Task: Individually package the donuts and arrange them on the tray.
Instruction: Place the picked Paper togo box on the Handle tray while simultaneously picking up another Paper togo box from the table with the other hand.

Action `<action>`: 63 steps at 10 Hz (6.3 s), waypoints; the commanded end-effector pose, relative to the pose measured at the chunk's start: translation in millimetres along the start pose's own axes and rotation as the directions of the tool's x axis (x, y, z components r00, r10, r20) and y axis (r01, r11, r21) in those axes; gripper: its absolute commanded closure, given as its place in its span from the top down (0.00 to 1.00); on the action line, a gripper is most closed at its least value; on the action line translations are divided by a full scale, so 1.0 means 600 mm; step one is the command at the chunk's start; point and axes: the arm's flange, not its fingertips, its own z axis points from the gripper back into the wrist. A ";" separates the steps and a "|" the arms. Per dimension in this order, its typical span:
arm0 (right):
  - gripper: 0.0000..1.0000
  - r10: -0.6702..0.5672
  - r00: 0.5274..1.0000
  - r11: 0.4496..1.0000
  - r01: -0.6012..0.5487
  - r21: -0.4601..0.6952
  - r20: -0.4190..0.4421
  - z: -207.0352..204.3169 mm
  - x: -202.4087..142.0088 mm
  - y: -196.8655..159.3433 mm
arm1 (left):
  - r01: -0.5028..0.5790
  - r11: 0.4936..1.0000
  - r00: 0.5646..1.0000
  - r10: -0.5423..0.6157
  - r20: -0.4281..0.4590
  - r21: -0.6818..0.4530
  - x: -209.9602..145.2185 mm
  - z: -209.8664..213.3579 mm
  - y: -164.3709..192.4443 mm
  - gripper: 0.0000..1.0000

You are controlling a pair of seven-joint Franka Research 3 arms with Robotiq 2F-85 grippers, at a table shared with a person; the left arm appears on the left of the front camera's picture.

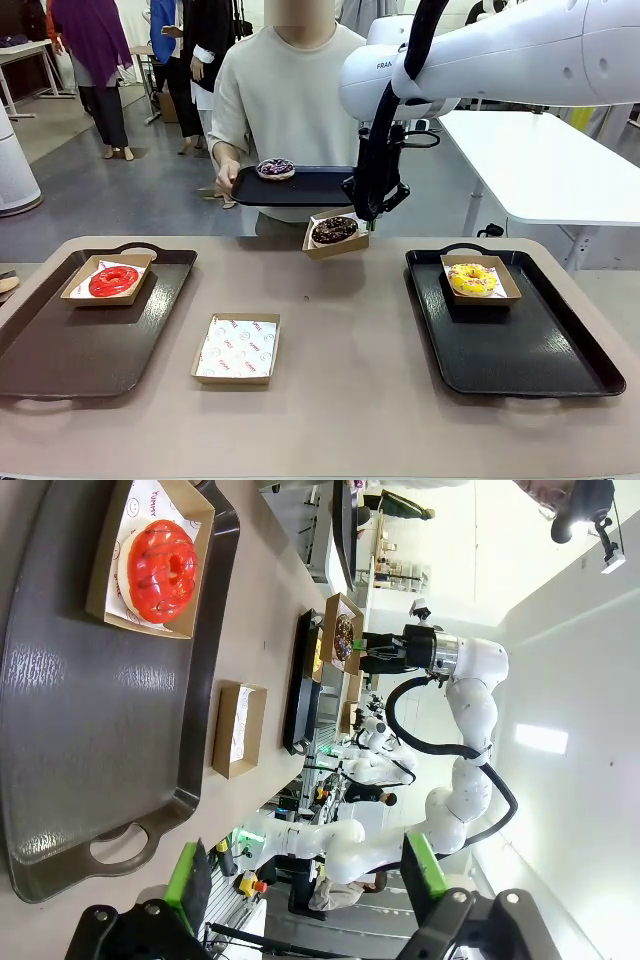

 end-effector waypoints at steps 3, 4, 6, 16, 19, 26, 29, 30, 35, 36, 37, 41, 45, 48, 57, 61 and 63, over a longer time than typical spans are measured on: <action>0.01 0.066 0.998 0.998 -0.066 -0.001 0.000 0.007 -0.010 -0.007 | 0.025 1.000 0.997 -0.023 -0.077 0.017 0.001 -0.007 -0.014 1.00; 0.01 0.130 0.992 0.992 -0.130 0.008 0.001 0.024 -0.037 -0.021 | 0.043 0.998 0.989 -0.035 -0.141 0.055 0.007 -0.019 -0.036 1.00; 0.01 0.171 0.985 0.984 -0.171 -0.047 -0.005 0.061 -0.095 -0.067 | 0.045 0.979 0.976 0.000 -0.220 0.199 0.027 -0.048 -0.085 1.00; 0.01 0.122 0.992 0.992 -0.121 0.028 -0.020 -0.014 -0.233 -0.344 | 0.216 0.677 0.936 0.062 -0.347 0.704 0.039 -0.387 -0.327 1.00; 0.01 0.090 0.996 0.995 -0.089 0.051 -0.016 -0.046 -0.233 -0.382 | 0.280 0.535 0.934 0.040 -0.355 0.797 0.027 -0.490 -0.303 1.00; 0.01 0.069 0.997 0.998 -0.068 0.017 -0.033 -0.047 -0.228 -0.378 | 0.276 0.311 0.961 -0.060 -0.271 0.909 -0.050 -0.673 -0.234 1.00; 0.01 0.069 0.997 0.998 -0.068 0.017 -0.033 -0.047 -0.228 -0.378 | 0.287 0.293 0.958 -0.112 -0.265 0.912 -0.085 -0.733 -0.216 1.00; 0.01 0.069 0.997 0.998 -0.068 0.017 -0.033 -0.047 -0.228 -0.378 | 0.299 0.298 0.954 -0.124 -0.274 0.906 -0.095 -0.742 -0.214 1.00; 0.01 0.069 0.997 0.998 -0.068 0.017 -0.033 -0.047 -0.228 -0.378 | 0.311 0.318 0.951 -0.094 -0.296 0.896 -0.090 -0.738 -0.217 1.00; 0.01 0.069 0.997 0.998 -0.068 0.017 -0.033 -0.047 -0.228 -0.378 | 0.311 0.318 0.951 -0.094 -0.296 0.896 -0.090 -0.738 -0.217 1.00; 0.01 0.069 0.997 0.998 -0.068 0.017 -0.033 -0.047 -0.228 -0.378 | 0.311 0.318 0.951 -0.094 -0.296 0.896 -0.090 -0.738 -0.217 1.00; 0.01 0.080 0.996 0.996 -0.078 0.036 -0.041 -0.067 -0.226 -0.378 | 0.292 0.316 0.956 -0.103 -0.273 0.903 -0.098 -0.752 -0.213 1.00; 0.01 0.093 0.994 0.995 -0.095 0.032 0.059 -0.086 -0.261 -0.416 | 0.299 0.233 0.949 -0.170 -0.264 0.925 -0.124 -0.794 -0.201 1.00; 0.01 0.080 0.994 0.996 -0.082 0.029 0.075 -0.089 -0.276 -0.458 | 0.290 0.194 0.953 -0.149 -0.264 0.937 -0.116 -0.816 -0.189 1.00; 0.01 0.084 0.996 0.994 -0.080 0.080 -0.042 -0.149 -0.248 -0.469 | 0.274 0.172 0.959 -0.122 -0.256 0.946 -0.088 -0.842 -0.153 1.00; 0.01 0.074 0.996 0.993 -0.069 0.097 -0.045 -0.151 -0.244 -0.469 | 0.294 0.181 0.950 -0.159 -0.267 0.938 -0.093 -0.844 -0.118 1.00; 0.01 0.067 0.997 0.993 -0.062 0.101 -0.047 -0.152 -0.243 -0.470 | 0.287 0.209 0.951 -0.176 -0.253 0.935 -0.103 -0.831 -0.109 1.00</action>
